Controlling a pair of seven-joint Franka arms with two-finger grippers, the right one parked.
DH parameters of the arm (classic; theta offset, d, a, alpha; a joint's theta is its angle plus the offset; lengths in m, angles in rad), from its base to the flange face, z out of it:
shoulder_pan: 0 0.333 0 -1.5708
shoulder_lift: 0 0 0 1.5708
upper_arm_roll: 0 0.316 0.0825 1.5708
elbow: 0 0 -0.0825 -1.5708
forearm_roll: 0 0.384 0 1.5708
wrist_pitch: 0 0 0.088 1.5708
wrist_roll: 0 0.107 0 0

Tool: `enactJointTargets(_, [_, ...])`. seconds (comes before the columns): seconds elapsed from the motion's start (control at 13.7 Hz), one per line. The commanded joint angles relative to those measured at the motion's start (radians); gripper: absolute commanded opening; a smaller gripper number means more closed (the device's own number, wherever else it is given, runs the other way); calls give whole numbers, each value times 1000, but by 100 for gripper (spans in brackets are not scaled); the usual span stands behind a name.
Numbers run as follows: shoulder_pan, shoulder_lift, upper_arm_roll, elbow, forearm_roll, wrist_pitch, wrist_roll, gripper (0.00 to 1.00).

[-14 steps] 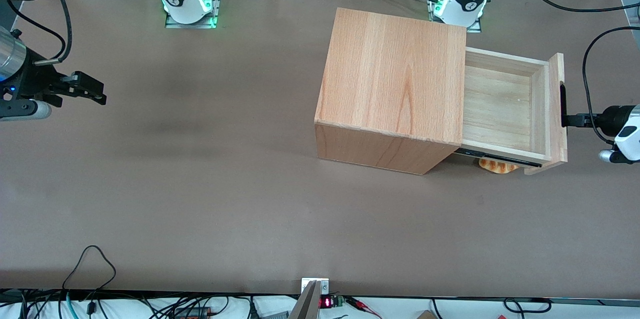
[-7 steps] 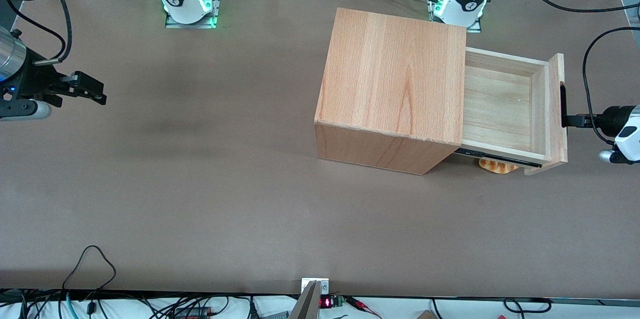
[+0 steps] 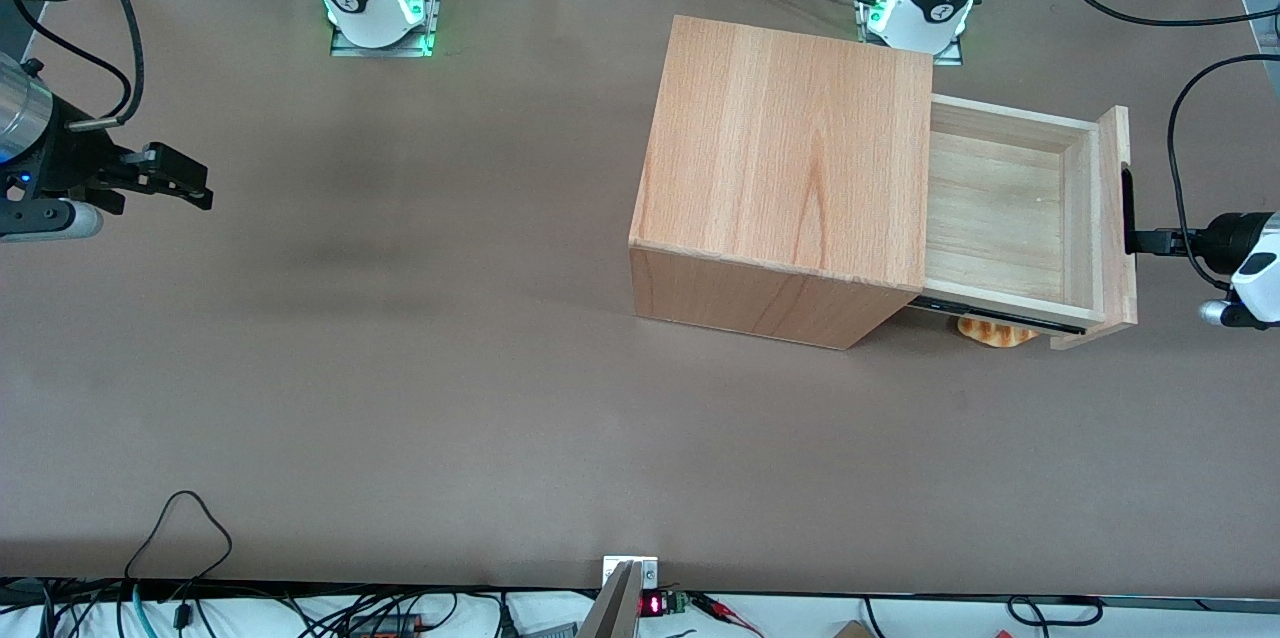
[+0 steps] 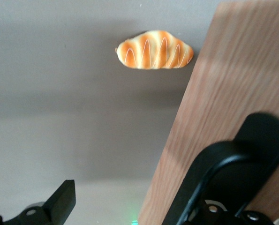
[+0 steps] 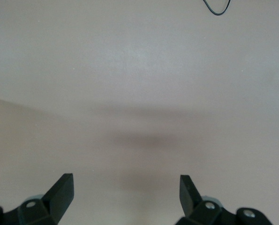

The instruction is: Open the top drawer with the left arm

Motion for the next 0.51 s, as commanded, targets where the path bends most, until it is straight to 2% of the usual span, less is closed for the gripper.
enactJointTargets(0.0, [10,48,-8,80,32,33,50,100])
enactJointTargets(0.44, [5,47,-14,82,31,10,87,100])
